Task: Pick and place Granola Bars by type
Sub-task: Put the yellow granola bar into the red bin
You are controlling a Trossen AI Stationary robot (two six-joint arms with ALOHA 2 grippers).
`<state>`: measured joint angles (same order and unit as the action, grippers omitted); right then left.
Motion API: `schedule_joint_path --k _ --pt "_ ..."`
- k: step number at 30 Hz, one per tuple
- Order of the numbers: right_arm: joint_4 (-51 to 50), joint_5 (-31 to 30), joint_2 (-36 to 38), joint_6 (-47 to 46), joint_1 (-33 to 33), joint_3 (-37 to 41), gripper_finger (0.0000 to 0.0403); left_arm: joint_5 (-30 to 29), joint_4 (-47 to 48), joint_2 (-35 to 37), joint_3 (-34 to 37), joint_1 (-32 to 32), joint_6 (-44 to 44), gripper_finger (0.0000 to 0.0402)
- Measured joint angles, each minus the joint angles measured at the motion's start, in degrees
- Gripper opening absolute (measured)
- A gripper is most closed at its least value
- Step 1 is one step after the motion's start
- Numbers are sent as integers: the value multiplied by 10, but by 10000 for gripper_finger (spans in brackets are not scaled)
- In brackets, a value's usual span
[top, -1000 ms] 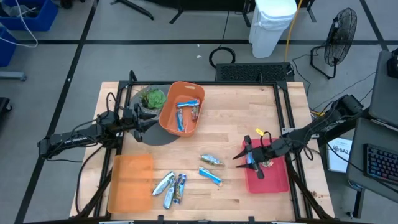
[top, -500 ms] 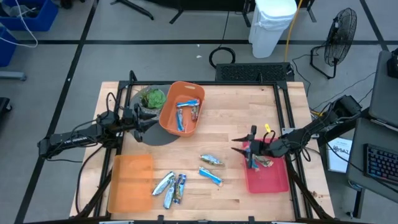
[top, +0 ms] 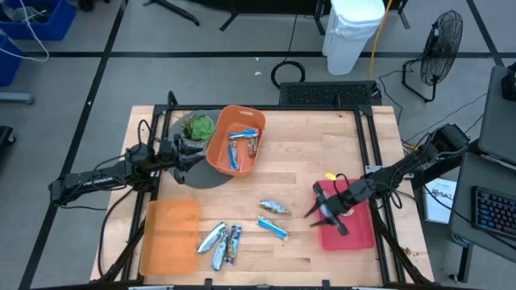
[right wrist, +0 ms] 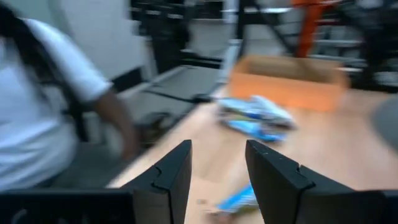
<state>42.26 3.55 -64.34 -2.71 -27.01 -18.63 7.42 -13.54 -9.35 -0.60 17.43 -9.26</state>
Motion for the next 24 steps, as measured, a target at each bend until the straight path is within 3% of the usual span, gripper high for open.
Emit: schedule_joint_path --k 2,6,9,17,20,24 --pt "3 38 0 -6 0 0 141 0 0 0 0 0 0 154" --pt "8 34 0 -7 1 0 141 0 0 0 0 0 0 154" --pt "8 -13 0 -3 1 0 141 0 0 0 0 0 0 154" --pt "9 -274 0 24 1 0 141 0 0 0 0 0 0 154" --pt "9 -290 0 18 3 0 141 0 0 0 0 0 0 154" --pt "-14 -265 0 -29 15 -10 141 0 0 0 0 0 0 154"
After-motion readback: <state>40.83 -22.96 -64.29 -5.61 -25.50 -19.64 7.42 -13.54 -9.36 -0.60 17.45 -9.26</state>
